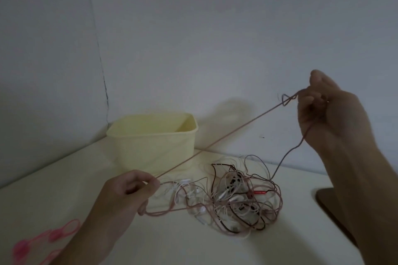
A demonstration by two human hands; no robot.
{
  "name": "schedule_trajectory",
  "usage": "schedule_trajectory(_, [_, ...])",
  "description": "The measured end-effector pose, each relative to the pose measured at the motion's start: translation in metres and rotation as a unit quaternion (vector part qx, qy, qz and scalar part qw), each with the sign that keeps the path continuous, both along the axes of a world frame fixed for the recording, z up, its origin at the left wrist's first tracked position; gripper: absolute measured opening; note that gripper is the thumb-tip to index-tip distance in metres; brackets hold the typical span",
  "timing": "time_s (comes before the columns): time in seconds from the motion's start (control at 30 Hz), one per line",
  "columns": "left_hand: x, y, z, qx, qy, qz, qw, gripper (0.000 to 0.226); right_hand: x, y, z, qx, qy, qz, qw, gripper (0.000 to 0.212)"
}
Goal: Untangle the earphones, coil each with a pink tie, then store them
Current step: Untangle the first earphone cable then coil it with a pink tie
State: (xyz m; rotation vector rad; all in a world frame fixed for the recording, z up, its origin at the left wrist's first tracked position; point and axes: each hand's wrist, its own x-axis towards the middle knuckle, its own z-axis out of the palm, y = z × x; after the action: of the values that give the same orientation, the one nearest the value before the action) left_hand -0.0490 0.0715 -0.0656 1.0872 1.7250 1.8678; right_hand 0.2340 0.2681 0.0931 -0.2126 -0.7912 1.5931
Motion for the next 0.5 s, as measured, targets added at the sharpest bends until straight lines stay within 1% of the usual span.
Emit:
schedule_trajectory(0.13, [-0.008,-0.004,0.000,0.007,-0.011,0.020,1.000,0.016,-0.002,0.002,0.000,0.000,0.013,0.000,1.000,0.030])
schedule_trajectory(0.27, [-0.011,-0.005,-0.002,0.003,-0.025,0.027,0.999,0.021,-0.006,0.006,-0.005,-0.004,0.000,-0.006,1.000,0.032])
schedule_trajectory(0.43, [-0.011,-0.003,-0.004,-0.001,-0.051,0.034,0.998,0.023,-0.001,0.010,-0.005,-0.012,0.036,0.003,0.999,0.037])
schedule_trajectory(0.5, [-0.010,-0.003,-0.004,0.003,-0.056,0.035,0.998,0.021,0.001,0.011,-0.004,-0.006,0.054,0.006,0.998,0.039])
